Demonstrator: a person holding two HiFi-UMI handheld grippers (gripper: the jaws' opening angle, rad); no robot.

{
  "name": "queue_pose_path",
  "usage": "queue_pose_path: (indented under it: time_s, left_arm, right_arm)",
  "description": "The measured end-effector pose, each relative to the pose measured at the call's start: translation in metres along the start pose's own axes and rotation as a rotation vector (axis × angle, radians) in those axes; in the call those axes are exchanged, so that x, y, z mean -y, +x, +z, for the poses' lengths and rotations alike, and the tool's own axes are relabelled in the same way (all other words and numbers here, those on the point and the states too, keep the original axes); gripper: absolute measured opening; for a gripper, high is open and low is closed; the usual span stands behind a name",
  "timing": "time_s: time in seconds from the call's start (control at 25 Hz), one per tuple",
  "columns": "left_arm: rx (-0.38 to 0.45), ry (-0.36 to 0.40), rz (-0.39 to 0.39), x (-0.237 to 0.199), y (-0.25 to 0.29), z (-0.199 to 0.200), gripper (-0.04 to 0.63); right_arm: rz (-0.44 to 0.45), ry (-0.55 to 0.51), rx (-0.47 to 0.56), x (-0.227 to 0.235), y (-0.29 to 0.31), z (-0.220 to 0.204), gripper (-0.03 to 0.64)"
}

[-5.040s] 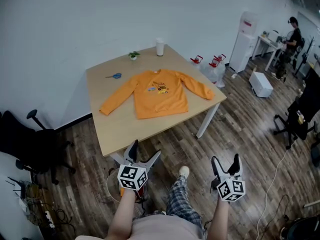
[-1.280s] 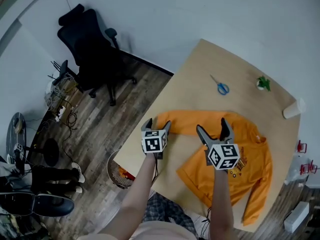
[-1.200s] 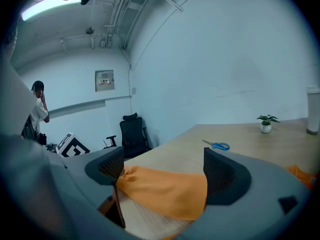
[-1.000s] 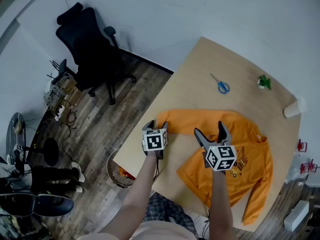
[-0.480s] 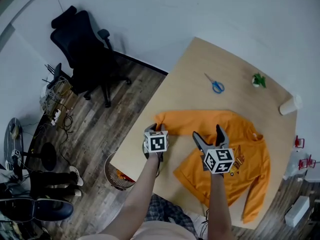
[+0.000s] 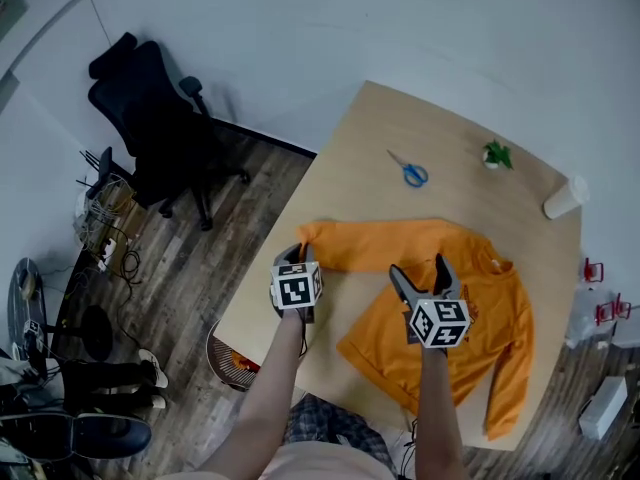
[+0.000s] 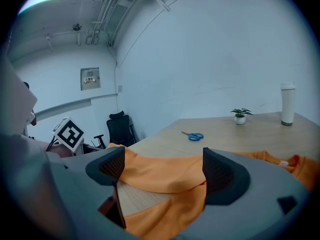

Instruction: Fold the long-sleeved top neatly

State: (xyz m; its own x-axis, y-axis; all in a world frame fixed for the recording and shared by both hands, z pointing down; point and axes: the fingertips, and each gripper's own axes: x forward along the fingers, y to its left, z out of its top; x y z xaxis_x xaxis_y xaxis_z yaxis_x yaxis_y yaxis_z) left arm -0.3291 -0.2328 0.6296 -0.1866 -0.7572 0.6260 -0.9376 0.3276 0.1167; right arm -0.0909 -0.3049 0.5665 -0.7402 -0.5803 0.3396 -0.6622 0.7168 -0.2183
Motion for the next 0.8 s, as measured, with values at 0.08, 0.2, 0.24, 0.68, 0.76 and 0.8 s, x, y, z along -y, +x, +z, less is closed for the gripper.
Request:
queue_pose_path:
  time_s: [0.08, 0.2, 0.24, 0.68, 0.76, 0.8]
  left_arm:
    - [0.036, 0.01, -0.018, 0.01, -0.005, 0.018, 0.028]
    - [0.083, 0.03, -0.055, 0.029, -0.011, 0.045, 0.028]
    - [0.097, 0.036, -0.07, 0.036, -0.013, 0.054, 0.028]
    - [0.175, 0.162, -0.295, 0.178, -0.019, 0.114, 0.028]
    - [0.174, 0.188, -0.345, 0.211, -0.018, 0.114, 0.028]
    - [0.171, 0.202, -0.369, 0.228, -0.017, 0.113, 0.028]
  right_arm:
    - [-0.034, 0.017, 0.002, 0.013, -0.009, -0.001, 0.471]
    - [-0.092, 0.044, 0.007, 0.034, -0.026, -0.003, 0.468]
    - [-0.111, 0.052, 0.009, 0.042, -0.032, -0.003, 0.468]
    - [-0.302, 0.136, 0.031, 0.113, -0.108, -0.018, 0.468]
    - [-0.335, 0.151, 0.034, 0.123, -0.124, -0.022, 0.468]
    - [-0.351, 0.157, 0.036, 0.128, -0.131, -0.024, 0.468]
